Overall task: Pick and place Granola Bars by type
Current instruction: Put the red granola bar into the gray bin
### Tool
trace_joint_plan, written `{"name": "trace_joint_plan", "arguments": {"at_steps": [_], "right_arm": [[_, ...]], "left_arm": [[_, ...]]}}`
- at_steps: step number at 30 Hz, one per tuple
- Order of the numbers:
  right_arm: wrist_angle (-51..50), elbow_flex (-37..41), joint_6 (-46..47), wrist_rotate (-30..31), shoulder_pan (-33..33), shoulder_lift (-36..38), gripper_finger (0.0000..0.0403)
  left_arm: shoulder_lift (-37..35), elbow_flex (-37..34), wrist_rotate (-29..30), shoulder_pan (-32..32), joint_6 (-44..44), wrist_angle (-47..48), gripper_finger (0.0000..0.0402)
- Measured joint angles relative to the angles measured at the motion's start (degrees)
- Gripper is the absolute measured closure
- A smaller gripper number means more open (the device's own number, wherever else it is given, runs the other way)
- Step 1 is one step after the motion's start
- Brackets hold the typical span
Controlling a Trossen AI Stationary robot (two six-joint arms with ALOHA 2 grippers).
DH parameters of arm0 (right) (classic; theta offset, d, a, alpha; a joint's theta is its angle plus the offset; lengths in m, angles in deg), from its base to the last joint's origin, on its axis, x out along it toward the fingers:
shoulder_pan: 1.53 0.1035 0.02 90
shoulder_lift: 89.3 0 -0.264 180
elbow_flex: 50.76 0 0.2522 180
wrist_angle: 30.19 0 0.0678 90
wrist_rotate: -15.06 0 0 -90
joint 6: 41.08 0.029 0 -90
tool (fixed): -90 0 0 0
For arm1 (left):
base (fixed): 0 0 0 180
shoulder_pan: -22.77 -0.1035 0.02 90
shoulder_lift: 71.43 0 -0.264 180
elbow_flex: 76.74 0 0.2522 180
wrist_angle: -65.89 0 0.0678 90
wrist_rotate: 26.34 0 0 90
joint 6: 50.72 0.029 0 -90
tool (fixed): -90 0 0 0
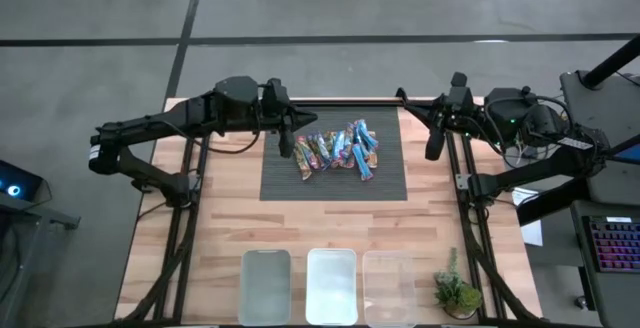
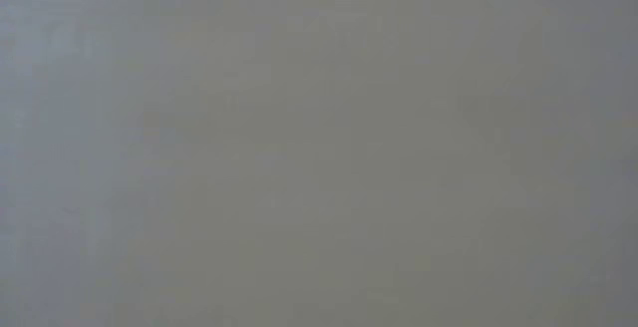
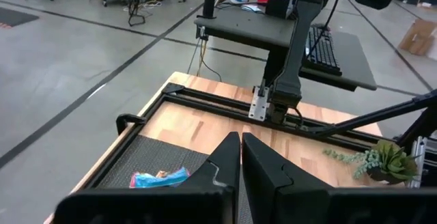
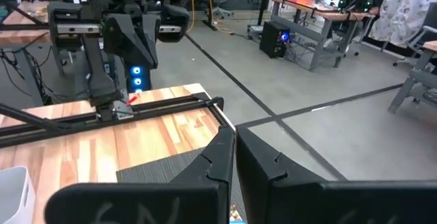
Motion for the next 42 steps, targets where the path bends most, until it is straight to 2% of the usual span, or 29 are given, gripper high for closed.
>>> {"name": "trace_joint_plan", "arguments": {"at_steps": [17,29,35,42], "right_arm": [[-0.1,0.6,1.5,0.0,0.0,0.0,0.0394],[-0.4,-0.7,10.2,0.0,-5.0,-7.6,0.0394],[-0.4,-3.2,10.7,-0.3,-7.3,-10.5,0.0394],[-3.2,-5.6,16.3,-3.4,-10.5,-12.8,0.0394]], "left_arm": [[0.0,-0.1,0.6,0.0,-0.2,0.0,0.0401],[-0.1,-0.9,0.7,0.0,-0.1,1.0,0.0401],[-1.0,-0.9,1.1,0.0,0.3,4.8,0.0401],[-4.1,-0.7,1.7,-2.0,1.5,8.4,0.0401]]}}
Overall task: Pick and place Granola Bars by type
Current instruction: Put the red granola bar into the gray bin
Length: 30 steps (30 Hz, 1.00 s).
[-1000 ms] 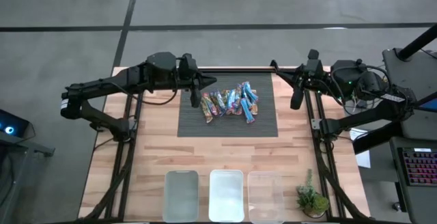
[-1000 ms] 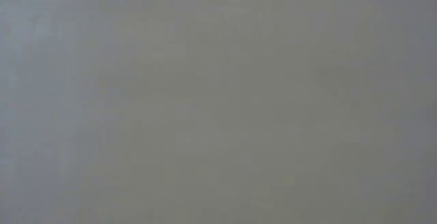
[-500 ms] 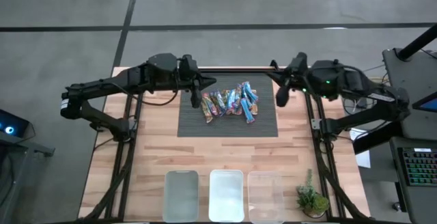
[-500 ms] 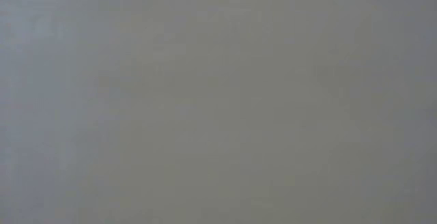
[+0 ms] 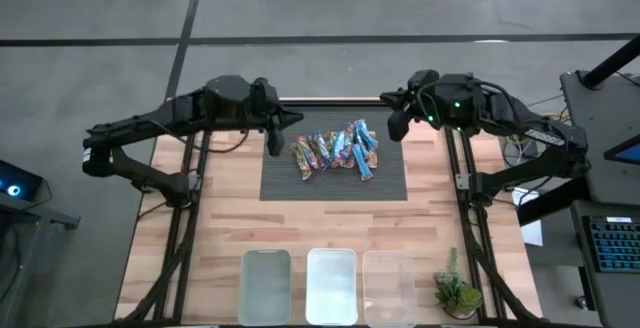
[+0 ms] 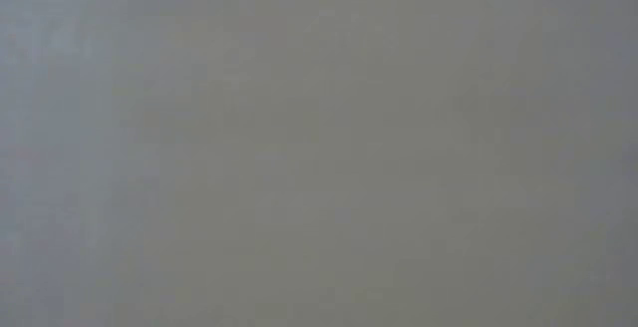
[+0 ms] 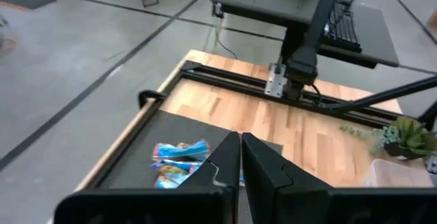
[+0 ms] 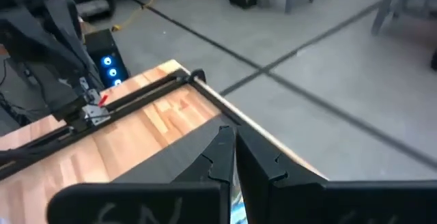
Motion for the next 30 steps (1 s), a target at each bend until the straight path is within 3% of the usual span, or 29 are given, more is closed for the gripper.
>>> {"name": "trace_joint_plan", "arguments": {"at_steps": [9,16,30], "right_arm": [[-4.2,-0.2,7.0,-2.3,-4.3,-3.8,0.0394],[-6.5,-0.2,11.1,-7.7,-7.6,-7.9,0.038],[-13.7,-0.2,13.3,-13.6,-14.9,-16.2,0.0218]], "left_arm": [[-4.0,0.0,0.4,-4.8,2.6,5.6,0.0401],[-4.3,0.0,0.4,-5.4,5.3,10.5,0.0401],[-4.0,-0.2,0.4,-5.7,6.1,12.6,0.0401]]}}
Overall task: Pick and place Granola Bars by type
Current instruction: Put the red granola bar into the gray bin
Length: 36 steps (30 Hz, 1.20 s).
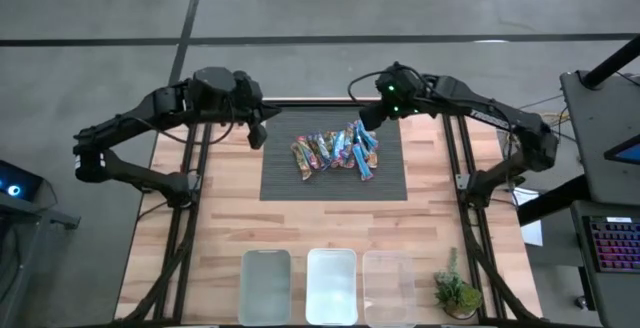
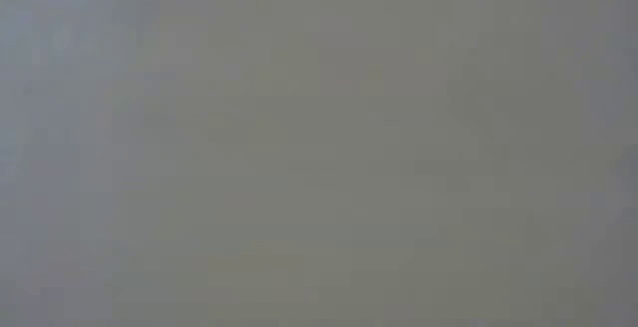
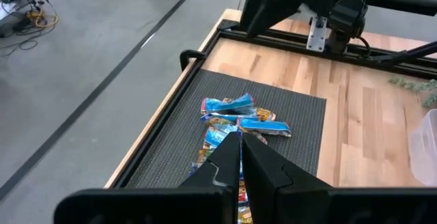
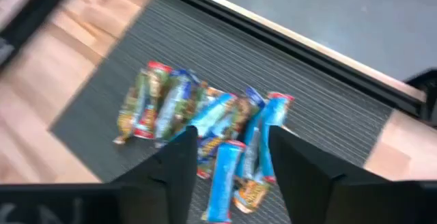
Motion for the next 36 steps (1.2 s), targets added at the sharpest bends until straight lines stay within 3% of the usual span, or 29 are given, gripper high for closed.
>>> {"name": "trace_joint_plan", "arguments": {"at_steps": [7,12,36], "right_arm": [[-0.7,0.0,-7.2,-2.1,-2.9,-4.1,0.0149],[-1.4,0.0,-13.7,-3.6,-3.7,-6.6,0.0125],[-4.3,0.1,-19.9,-5.8,-5.6,-16.2,0.0141]], "left_arm": [[0.1,0.0,-0.1,0.0,-4.1,0.0,0.0401],[0.1,0.0,-0.1,0.0,-8.2,0.0,0.0401],[0.1,0.0,-0.1,0.0,-9.2,0.5,0.0401]]}}
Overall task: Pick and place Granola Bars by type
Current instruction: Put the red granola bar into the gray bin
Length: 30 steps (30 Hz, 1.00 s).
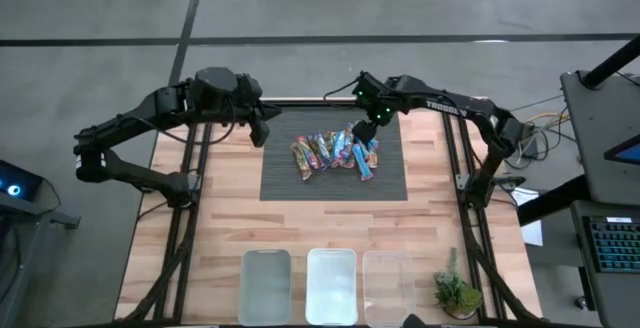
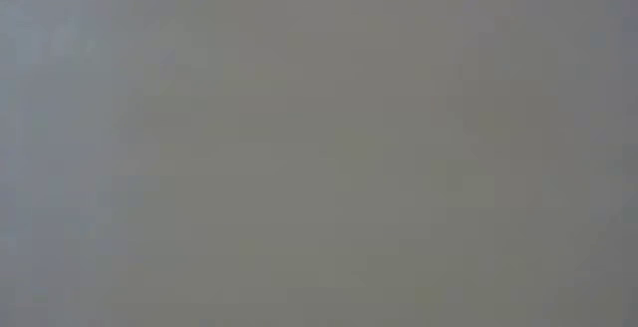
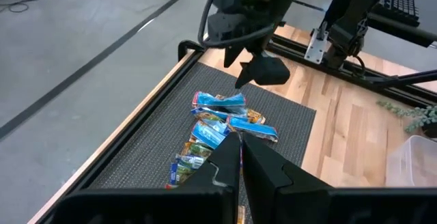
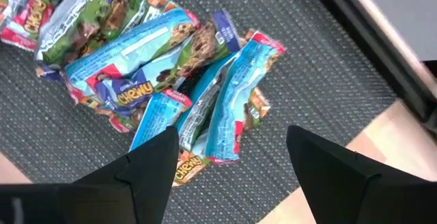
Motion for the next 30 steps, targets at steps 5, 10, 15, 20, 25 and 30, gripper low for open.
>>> {"name": "trace_joint_plan", "arguments": {"at_steps": [5,10,15,20,25,30], "right_arm": [[-0.1,0.0,-0.6,-1.2,-0.1,-1.9,0.0148],[-0.2,0.1,-0.8,-1.3,-0.1,-3.8,0.0148],[-1.1,0.1,-1.1,-1.3,-0.1,-5.6,0.0149],[-0.8,0.7,-1.6,-1.3,-0.2,-6.2,0.0153],[-0.8,1.8,-1.6,-1.4,-0.3,-6.7,0.0154],[-0.9,2.2,-1.6,-1.4,-0.2,-6.9,0.0154]], "left_arm": [[0.0,0.0,0.0,0.0,-0.1,0.0,0.0401],[0.0,0.0,0.0,0.0,-0.1,0.0,0.0401],[0.0,0.0,0.0,0.0,-0.1,0.0,0.0401],[0.0,0.0,0.0,0.0,-0.1,0.1,0.0401],[0.0,0.0,0.0,0.0,-0.1,0.1,0.0401],[0.0,0.0,0.0,0.0,-0.1,0.1,0.0401]]}}
